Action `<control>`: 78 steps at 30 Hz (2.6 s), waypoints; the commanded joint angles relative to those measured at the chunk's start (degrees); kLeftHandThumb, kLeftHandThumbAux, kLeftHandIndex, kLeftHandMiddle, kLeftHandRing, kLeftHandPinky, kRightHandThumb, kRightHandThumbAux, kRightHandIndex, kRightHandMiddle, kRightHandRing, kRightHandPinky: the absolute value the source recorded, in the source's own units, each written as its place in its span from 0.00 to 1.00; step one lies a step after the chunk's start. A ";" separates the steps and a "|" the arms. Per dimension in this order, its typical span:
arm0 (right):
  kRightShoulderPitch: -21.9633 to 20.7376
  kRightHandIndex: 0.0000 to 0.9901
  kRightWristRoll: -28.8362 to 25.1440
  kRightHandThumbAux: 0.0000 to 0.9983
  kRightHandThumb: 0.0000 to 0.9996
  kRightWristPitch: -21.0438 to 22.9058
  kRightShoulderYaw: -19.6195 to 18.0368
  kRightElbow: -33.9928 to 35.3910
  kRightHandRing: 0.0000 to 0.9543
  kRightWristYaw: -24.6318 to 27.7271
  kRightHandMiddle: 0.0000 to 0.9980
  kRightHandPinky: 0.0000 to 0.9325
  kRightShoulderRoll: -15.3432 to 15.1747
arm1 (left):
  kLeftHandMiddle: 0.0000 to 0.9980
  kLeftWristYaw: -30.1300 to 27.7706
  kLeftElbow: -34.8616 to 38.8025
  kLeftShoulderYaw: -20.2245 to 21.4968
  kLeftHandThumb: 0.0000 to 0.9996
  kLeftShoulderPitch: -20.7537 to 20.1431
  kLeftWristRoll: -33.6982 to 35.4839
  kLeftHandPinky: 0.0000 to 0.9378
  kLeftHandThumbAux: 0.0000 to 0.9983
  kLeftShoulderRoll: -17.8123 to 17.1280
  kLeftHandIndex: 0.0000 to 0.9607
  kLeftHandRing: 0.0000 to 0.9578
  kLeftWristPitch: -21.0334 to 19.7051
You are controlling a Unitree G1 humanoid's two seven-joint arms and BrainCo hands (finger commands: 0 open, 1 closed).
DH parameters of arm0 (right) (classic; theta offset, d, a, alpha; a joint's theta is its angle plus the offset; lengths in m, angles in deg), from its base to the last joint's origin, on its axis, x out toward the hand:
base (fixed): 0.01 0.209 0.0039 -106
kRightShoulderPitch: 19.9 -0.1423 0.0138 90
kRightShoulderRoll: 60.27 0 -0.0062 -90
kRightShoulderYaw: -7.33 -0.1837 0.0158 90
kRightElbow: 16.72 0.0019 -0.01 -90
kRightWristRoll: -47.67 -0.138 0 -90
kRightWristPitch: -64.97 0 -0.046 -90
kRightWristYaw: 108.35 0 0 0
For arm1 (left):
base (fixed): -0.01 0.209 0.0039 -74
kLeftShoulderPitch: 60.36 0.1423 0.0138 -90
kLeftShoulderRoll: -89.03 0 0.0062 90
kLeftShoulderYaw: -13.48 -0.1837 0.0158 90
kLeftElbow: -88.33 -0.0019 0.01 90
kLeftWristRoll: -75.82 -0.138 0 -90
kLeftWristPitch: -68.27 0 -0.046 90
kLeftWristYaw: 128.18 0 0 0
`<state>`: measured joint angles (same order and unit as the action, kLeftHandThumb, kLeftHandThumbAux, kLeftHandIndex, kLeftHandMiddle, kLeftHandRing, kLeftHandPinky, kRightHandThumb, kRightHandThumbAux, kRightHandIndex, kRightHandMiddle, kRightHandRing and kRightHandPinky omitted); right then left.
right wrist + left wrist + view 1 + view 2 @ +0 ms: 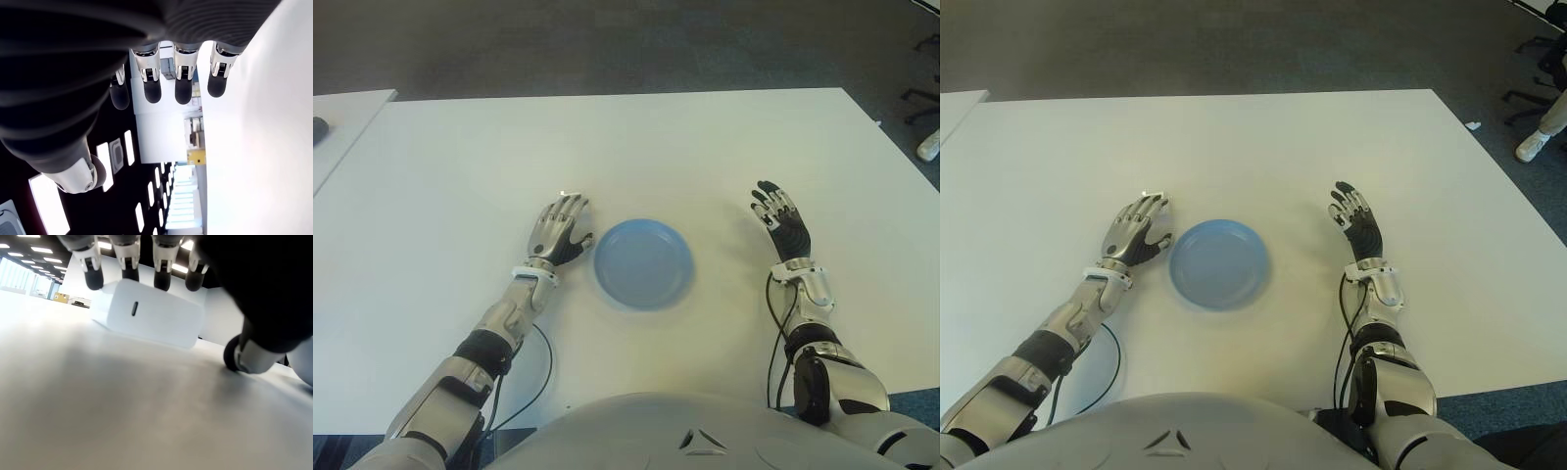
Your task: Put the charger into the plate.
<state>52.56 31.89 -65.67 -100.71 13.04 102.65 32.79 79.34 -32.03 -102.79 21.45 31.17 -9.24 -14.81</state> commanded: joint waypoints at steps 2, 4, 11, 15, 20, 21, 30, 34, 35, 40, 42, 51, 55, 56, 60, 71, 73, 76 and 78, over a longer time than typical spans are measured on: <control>4.37 0.12 0.67 0.67 0.25 1.89 0.79 -2.59 0.08 -0.73 0.10 0.07 3.36 | 0.06 -2.63 -2.26 -2.05 0.00 1.29 -0.69 0.09 0.57 1.03 0.02 0.05 0.46; 4.46 0.12 0.77 0.67 0.25 1.80 0.89 -2.46 0.08 -0.89 0.10 0.07 3.53 | 0.07 -3.22 -0.93 -2.16 0.00 1.30 -0.86 0.10 0.57 1.35 0.03 0.06 -0.02; 4.71 0.12 1.12 0.67 0.25 1.57 1.20 -2.08 0.08 -1.45 0.10 0.07 4.04 | 0.11 -5.74 4.20 -2.25 0.00 3.13 -0.85 0.12 0.60 1.40 0.06 0.10 -1.59; 4.78 0.12 1.24 0.67 0.25 1.58 1.37 -1.91 0.08 -1.71 0.10 0.07 4.20 | 0.11 -7.71 9.47 -2.20 0.00 5.66 -1.28 0.12 0.60 1.10 0.07 0.10 -3.61; 4.85 0.12 1.36 0.67 0.25 1.51 1.67 -1.74 0.08 -2.10 0.10 0.07 4.44 | 0.12 -9.59 14.46 -1.80 0.00 8.18 -2.14 0.13 0.59 0.77 0.08 0.11 -5.93; 4.86 0.12 1.39 0.67 0.25 1.50 1.73 -1.73 0.08 -2.18 0.10 0.07 4.49 | 0.12 -9.90 15.31 -1.71 0.00 8.64 -2.35 0.14 0.59 0.71 0.09 0.11 -6.36; 4.92 0.12 1.53 0.67 0.25 1.40 2.13 -1.61 0.08 -2.70 0.10 0.07 4.78 | 0.12 -11.07 20.10 -1.21 0.01 11.96 -4.04 0.14 0.59 0.75 0.09 0.11 -8.89; 4.93 0.12 1.59 0.67 0.25 1.36 2.28 -1.60 0.08 -2.90 0.10 0.07 4.89 | 0.12 -10.75 21.31 -1.22 0.02 13.19 -4.76 0.14 0.58 0.67 0.09 0.12 -9.36; 4.93 0.12 1.60 0.67 0.25 1.35 2.31 -1.60 0.08 -2.93 0.10 0.07 4.91 | 0.12 -10.70 21.53 -1.26 0.02 13.42 -4.93 0.14 0.58 0.66 0.09 0.12 -9.49; 4.91 0.12 1.67 0.67 0.25 1.37 2.39 -1.55 0.08 -3.09 0.10 0.07 4.97 | 0.12 -10.42 23.33 -1.63 0.01 15.08 -6.39 0.11 0.57 0.74 0.09 0.10 -10.33; 4.92 0.12 1.69 0.67 0.25 1.38 2.39 -1.53 0.08 -3.12 0.10 0.07 4.98 | 0.11 -10.34 24.17 -1.72 0.00 15.74 -6.87 0.10 0.56 0.70 0.08 0.10 -10.50; 4.64 0.12 1.97 0.67 0.25 1.51 2.42 -1.66 0.08 -3.44 0.10 0.07 5.11 | 0.11 -11.71 28.87 -2.15 0.00 19.59 -9.63 0.07 0.56 1.59 0.08 0.08 -13.82; 4.56 0.12 2.11 0.67 0.25 1.53 2.41 -1.68 0.08 -3.58 0.10 0.07 5.20 | 0.10 -11.80 29.44 -2.53 0.00 20.45 -10.59 0.09 0.55 2.30 0.08 0.08 -15.00; 4.54 0.12 2.14 0.67 0.25 1.54 2.41 -1.68 0.08 -3.61 0.10 0.07 5.22 | 0.10 -11.75 29.43 -2.64 0.00 20.58 -10.73 0.09 0.55 2.48 0.07 0.08 -15.17; 4.45 0.12 2.23 0.67 0.25 1.56 2.44 -1.75 0.08 -3.75 0.10 0.07 5.28 | 0.10 -11.67 29.31 -2.64 0.00 20.80 -10.99 0.10 0.55 2.98 0.07 0.08 -15.43; 4.39 0.12 2.36 0.67 0.25 1.54 2.53 -1.78 0.08 -3.96 0.10 0.07 5.40 | 0.10 -11.24 29.00 -2.47 0.00 21.19 -10.80 0.09 0.56 3.57 0.07 0.08 -15.08; 4.38 0.12 2.35 0.67 0.25 1.55 2.52 -1.79 0.08 -3.95 0.10 0.07 5.38 | 0.10 -11.00 28.82 -2.42 0.00 21.19 -10.75 0.08 0.56 3.56 0.07 0.08 -14.80; 4.36 0.12 2.33 0.67 0.25 1.57 2.51 -1.81 0.08 -3.94 0.10 0.07 5.35 | 0.10 -10.75 28.45 -2.35 0.00 21.12 -10.67 0.08 0.56 3.48 0.06 0.08 -14.45; 4.36 0.12 2.32 0.67 0.25 1.58 2.49 -1.82 0.08 -3.91 0.10 0.07 5.32 | 0.09 -10.57 28.22 -2.27 0.00 21.00 -10.68 0.07 0.56 3.50 0.06 0.08 -14.26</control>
<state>52.94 34.17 -65.80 -98.62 14.69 98.97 34.65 69.90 -1.83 -104.50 41.13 20.49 -5.55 -28.99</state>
